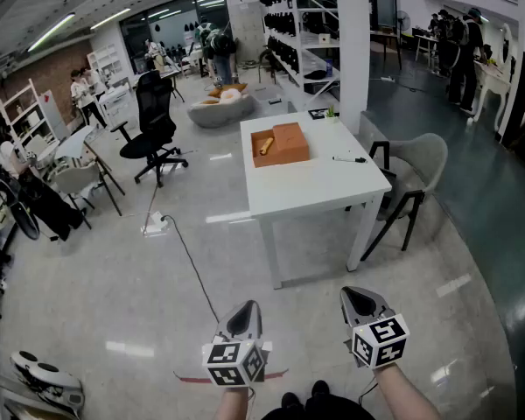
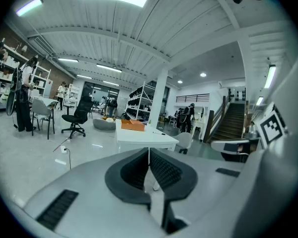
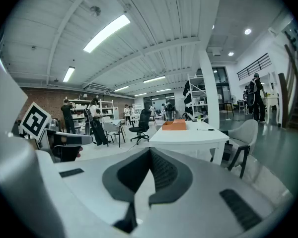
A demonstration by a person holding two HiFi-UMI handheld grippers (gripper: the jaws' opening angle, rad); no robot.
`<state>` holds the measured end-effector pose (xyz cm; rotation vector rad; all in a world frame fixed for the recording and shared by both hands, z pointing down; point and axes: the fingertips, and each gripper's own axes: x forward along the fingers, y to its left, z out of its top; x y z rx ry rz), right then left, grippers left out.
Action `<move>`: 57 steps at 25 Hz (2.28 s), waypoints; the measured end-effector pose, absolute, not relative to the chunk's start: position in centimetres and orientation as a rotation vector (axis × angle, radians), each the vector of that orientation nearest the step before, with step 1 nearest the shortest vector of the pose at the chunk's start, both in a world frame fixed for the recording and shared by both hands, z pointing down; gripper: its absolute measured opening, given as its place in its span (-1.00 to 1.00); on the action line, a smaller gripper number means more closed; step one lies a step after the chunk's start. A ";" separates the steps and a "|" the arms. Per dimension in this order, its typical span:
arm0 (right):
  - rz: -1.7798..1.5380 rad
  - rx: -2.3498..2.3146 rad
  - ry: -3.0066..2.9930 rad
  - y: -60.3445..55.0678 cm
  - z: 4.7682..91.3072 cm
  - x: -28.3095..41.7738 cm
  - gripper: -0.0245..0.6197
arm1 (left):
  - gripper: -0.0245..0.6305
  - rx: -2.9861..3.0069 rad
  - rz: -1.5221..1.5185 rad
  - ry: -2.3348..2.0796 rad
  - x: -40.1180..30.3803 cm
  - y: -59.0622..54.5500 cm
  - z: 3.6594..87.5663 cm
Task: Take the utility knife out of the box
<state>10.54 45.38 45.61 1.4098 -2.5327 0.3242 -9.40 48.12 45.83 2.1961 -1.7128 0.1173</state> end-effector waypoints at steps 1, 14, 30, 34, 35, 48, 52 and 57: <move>0.318 1.414 -2.537 45.4 45.6 10.2 -0.92 | -0.87 2.203 0.120 -1.711 -9.8 48.1 45.9; 0.332 1.461 -2.568 38.6 45.0 9.2 -0.92 | -0.86 2.220 0.125 -1.665 -11.3 41.1 46.0; 0.349 1.346 -2.626 21.7 45.3 11.4 -0.92 | -0.52 2.144 0.124 -1.831 -10.0 24.0 44.0; 0.361 1.334 -2.639 20.0 45.6 11.6 -0.92 | -0.46 2.119 0.130 -1.846 -9.9 22.0 44.0; 0.356 1.331 -2.641 19.6 45.6 11.7 -0.92 | -0.46 2.115 0.132 -1.848 -9.9 21.5 44.1; 0.342 1.320 -2.629 12.6 46.3 10.8 -0.92 | -0.36 2.080 0.095 -1.874 -12.0 13.2 44.7; 0.348 1.328 -2.624 8.8 46.3 9.4 -0.92 | -0.36 2.094 0.111 -1.859 -13.1 9.2 44.8; 0.352 1.342 -2.613 3.8 46.5 7.3 -0.92 | -0.36 2.102 0.134 -1.850 -15.1 4.0 45.3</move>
